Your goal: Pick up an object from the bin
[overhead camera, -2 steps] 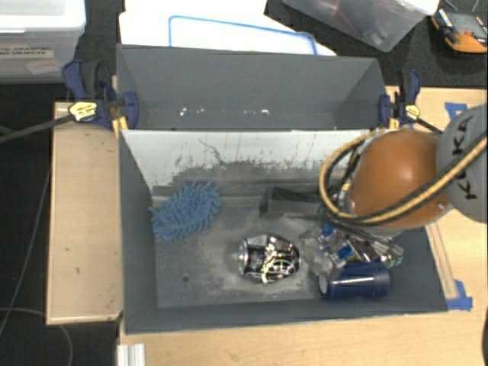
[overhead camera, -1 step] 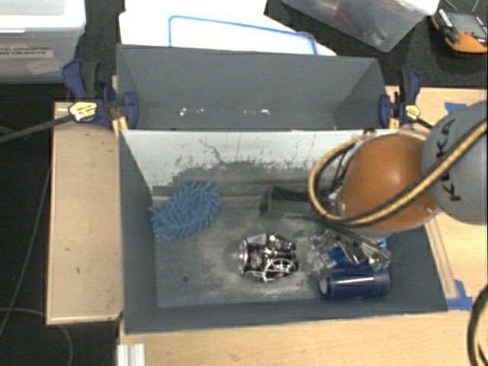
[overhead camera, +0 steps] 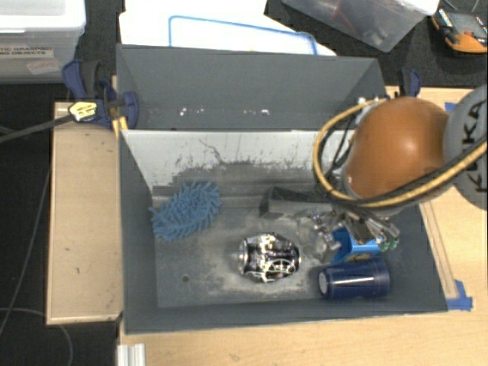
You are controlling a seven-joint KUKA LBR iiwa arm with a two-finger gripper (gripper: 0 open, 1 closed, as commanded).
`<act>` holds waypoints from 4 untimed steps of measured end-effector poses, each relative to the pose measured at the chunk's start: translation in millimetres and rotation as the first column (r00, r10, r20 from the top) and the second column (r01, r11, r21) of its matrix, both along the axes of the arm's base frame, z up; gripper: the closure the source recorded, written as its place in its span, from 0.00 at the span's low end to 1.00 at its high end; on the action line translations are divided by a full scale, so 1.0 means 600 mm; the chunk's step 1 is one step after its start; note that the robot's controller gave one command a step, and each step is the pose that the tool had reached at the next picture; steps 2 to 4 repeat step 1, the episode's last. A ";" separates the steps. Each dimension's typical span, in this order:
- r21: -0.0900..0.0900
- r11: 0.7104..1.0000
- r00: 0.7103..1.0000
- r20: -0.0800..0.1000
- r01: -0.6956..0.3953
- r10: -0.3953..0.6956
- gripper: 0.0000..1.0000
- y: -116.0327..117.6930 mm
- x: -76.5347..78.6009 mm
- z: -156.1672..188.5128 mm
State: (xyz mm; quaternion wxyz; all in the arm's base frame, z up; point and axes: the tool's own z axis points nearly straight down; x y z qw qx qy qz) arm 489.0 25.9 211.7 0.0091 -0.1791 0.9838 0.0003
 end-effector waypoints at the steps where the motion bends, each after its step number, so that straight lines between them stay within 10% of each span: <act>1: 0.002 1.000 1.000 0.002 0.014 -0.014 1.00 -0.037 -0.003 -0.133; 4: 0.002 1.000 1.000 0.002 0.014 -0.014 1.00 -0.037 -0.003 -0.133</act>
Offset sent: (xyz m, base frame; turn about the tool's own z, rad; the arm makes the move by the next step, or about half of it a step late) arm 0.0026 0.0050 -0.0325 -0.0329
